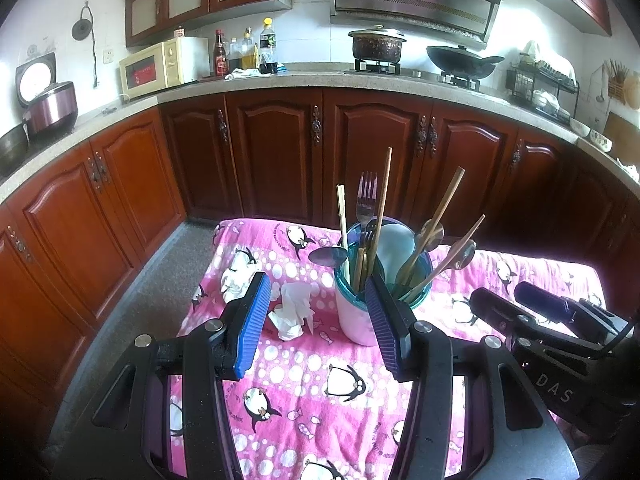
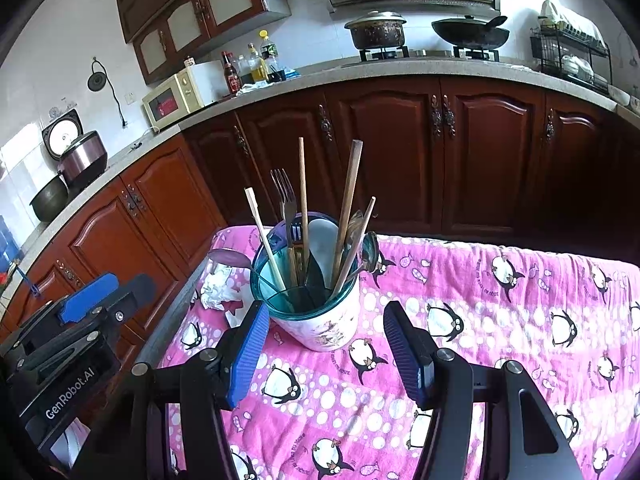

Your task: Organize utensils

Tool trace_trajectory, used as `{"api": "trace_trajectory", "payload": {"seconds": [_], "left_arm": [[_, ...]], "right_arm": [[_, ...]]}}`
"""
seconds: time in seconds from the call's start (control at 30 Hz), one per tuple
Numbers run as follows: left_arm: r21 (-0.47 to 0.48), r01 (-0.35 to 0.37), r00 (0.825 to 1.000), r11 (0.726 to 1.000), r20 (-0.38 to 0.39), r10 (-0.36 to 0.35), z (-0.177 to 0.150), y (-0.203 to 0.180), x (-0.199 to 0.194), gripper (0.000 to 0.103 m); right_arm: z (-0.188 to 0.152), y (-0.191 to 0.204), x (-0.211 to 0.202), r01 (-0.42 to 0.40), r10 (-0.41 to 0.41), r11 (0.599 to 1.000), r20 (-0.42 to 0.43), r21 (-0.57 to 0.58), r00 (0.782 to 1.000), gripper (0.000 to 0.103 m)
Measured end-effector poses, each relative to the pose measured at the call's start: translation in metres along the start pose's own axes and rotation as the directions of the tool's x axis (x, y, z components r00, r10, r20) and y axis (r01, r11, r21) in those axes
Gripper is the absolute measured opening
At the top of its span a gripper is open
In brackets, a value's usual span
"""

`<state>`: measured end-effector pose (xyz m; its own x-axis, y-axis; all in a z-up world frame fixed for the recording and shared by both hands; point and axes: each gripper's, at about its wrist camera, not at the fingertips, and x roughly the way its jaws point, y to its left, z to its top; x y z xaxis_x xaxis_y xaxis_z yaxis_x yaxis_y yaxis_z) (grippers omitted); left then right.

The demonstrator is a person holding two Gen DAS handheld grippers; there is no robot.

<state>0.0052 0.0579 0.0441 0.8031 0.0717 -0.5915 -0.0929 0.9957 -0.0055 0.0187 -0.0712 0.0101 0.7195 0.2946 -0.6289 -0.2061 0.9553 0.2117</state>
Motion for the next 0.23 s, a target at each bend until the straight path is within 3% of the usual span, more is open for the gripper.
{"api": "trace_trajectory", "payload": {"seconds": [0.23], "left_arm": [[0.018,0.009,1.000,1.000,0.014,-0.009,-0.0009,-0.0027,0.0033,0.049]], "right_arm": [[-0.0022,-0.0084,0.0046,0.009,-0.009,1.000,-0.010,0.010,1.000,0.059]]}}
